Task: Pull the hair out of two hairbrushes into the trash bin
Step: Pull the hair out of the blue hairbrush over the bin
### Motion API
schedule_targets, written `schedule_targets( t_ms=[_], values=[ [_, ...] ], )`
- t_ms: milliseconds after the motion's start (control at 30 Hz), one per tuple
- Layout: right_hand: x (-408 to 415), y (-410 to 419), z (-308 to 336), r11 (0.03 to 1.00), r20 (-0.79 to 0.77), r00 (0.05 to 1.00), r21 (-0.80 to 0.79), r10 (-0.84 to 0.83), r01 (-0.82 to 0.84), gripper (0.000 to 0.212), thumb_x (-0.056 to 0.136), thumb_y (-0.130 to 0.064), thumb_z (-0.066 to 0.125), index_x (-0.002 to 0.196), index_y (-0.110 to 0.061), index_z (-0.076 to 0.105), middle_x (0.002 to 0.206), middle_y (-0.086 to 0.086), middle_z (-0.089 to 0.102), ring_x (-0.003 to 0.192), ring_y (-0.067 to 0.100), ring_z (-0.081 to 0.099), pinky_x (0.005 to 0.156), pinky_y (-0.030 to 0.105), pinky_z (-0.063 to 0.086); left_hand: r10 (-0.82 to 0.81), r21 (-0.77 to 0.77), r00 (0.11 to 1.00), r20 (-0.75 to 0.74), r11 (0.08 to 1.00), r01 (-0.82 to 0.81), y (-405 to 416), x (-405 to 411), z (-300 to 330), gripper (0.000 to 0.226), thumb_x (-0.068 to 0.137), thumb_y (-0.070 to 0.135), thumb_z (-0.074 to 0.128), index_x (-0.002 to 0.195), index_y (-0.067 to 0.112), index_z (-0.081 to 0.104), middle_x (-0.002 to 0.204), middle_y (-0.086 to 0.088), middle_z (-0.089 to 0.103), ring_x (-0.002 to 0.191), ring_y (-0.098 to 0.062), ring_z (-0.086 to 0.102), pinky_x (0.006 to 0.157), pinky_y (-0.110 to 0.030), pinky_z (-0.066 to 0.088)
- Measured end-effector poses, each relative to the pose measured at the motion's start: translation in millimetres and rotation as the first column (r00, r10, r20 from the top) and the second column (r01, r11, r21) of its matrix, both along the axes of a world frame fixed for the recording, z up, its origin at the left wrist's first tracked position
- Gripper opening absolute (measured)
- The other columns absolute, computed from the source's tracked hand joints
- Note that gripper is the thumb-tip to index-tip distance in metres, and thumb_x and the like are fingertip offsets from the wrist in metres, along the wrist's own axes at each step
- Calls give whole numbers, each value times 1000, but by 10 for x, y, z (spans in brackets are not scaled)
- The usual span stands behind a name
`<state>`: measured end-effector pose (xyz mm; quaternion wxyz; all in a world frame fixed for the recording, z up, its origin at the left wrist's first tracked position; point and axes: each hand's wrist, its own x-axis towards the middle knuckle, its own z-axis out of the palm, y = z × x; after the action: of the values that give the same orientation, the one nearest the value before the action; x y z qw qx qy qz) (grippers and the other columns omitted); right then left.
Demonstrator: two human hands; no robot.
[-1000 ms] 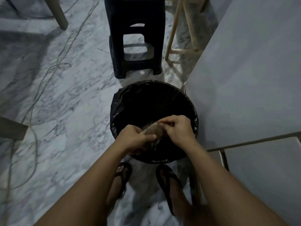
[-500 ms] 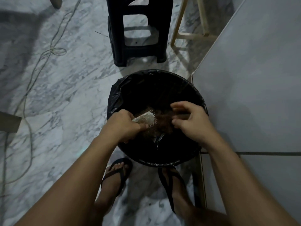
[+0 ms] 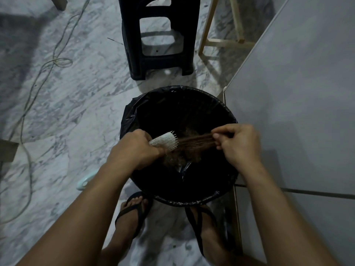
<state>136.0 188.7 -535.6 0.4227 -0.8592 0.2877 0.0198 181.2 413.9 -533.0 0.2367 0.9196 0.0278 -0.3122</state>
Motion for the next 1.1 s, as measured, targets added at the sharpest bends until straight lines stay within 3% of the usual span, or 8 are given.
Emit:
schedule_targets(
  t_ms=[200,333,467,567,700,800,867,1100],
  values=[
    [-42,-261,-13,985,-120,983,-120,-137,123,22,77,-13,70,65,-32,72,83,9,77,84,30,72,87,40,57,-13,101,997,75,995,5,98,45,-10,40,77,54,68,76,15,60,72,-6,59,74,-28,61,58,-32,42],
    [-68,-33,85,933,-496,827,-85,264,-350,55,79,-15,68,132,-26,56,143,9,50,129,28,50,105,36,43,-23,55,983,184,998,13,3,6,50,32,77,55,67,83,24,61,73,-2,57,81,-29,61,60,-32,40],
    [-23,230,177,898,-245,864,144,440,-416,108,67,-23,67,154,-24,4,163,2,10,148,16,19,117,47,28,-98,-8,936,338,994,107,-99,-51,101,32,78,55,66,84,23,64,72,1,62,77,-26,62,56,-32,38],
    [-35,372,172,857,-40,910,354,413,-374,109,74,-12,66,154,-28,-7,160,-7,19,102,-18,53,94,31,51,-104,-84,896,432,984,155,-157,-69,138,34,75,56,65,90,26,67,74,1,66,77,-25,64,58,-35,45],
    [-19,471,-4,832,-48,925,456,376,-315,103,82,-14,65,153,-31,-8,134,0,57,96,8,67,91,37,56,-93,-130,861,500,975,181,-183,-73,153,41,70,60,57,90,26,68,73,0,68,75,-26,65,61,-40,51],
    [-12,429,0,798,-93,913,526,397,-293,55,90,-11,59,141,-11,37,79,-1,72,70,12,65,74,37,57,-66,-143,860,506,977,159,-145,-45,125,44,70,63,56,92,26,68,74,0,69,76,-28,66,62,-41,52],
    [-19,392,62,794,-124,875,495,467,-354,18,97,-13,49,106,-13,65,59,-5,58,52,5,51,58,27,46,-43,-125,860,509,984,123,-98,-10,110,43,72,63,58,90,25,67,72,-1,66,74,-28,64,60,-40,50],
    [-38,-11,60,945,-282,905,19,319,-328,33,97,-14,41,67,-22,52,66,-1,51,59,16,47,58,29,36,139,-85,863,485,990,-112,210,169,145,28,80,50,66,83,23,64,65,-4,58,66,-32,59,54,-32,36]
  ],
)
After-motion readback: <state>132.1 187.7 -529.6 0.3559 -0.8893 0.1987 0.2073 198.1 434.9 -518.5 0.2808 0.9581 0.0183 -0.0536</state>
